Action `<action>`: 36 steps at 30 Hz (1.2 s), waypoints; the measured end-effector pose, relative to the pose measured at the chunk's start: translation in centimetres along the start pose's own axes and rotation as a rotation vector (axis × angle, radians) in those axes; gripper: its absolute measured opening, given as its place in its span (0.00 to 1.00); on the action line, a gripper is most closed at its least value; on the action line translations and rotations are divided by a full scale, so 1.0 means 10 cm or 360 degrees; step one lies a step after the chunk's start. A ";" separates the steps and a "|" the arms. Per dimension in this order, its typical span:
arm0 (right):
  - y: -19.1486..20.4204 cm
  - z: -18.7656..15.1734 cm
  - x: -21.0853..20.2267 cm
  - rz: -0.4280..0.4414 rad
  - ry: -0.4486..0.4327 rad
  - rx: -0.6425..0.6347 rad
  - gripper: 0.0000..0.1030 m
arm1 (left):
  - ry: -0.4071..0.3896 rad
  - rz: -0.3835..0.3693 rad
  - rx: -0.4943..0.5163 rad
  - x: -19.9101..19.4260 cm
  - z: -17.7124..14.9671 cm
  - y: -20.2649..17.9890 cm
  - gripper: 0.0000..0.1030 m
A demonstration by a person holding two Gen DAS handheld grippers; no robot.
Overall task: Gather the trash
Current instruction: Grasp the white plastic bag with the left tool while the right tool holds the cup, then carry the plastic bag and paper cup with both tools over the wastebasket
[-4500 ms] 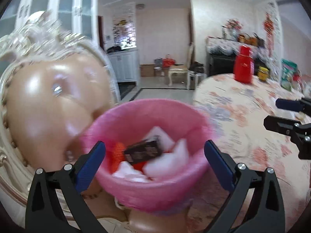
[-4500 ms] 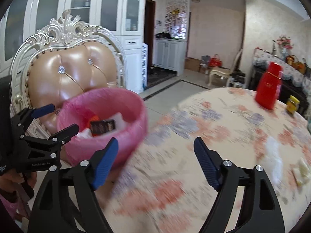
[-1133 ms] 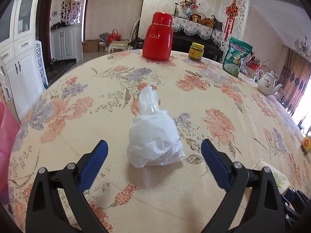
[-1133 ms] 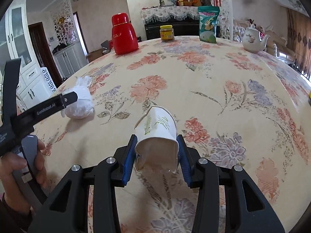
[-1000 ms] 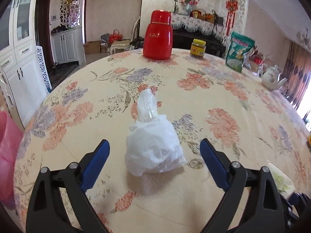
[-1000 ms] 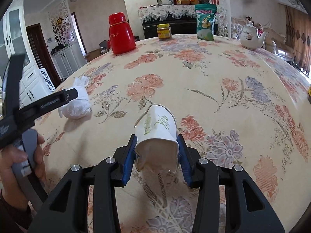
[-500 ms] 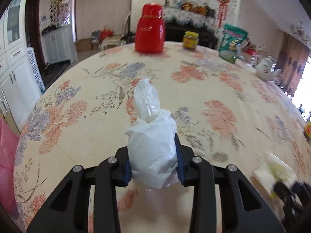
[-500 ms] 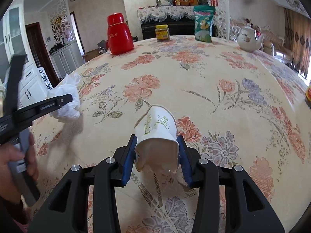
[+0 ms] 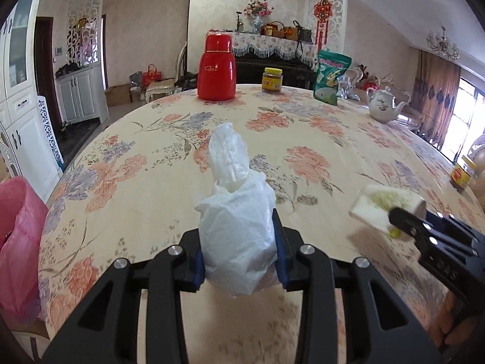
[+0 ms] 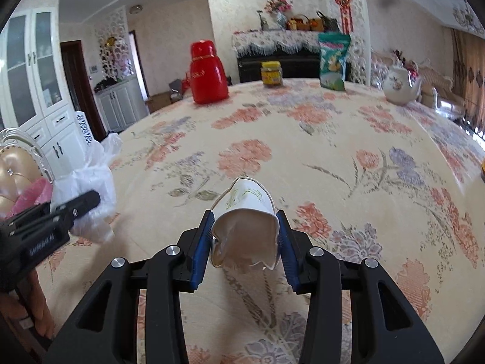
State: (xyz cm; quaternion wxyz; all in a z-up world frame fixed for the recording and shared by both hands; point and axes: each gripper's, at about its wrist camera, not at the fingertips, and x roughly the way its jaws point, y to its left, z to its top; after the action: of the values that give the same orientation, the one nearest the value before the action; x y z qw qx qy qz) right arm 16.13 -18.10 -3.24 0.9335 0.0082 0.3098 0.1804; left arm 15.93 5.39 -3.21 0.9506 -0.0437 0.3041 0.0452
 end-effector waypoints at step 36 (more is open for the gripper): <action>2.04 0.23 -0.32 0.0513 -0.0254 -0.0414 0.39 | -0.0297 0.0406 -0.0185 -1.31 -0.29 1.59 0.34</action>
State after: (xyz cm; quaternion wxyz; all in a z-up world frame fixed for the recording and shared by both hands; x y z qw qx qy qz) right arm 8.33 0.05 3.10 0.9073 -0.0486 0.2037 0.3646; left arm 1.84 20.02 1.14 0.9571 -0.0553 0.2144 0.1870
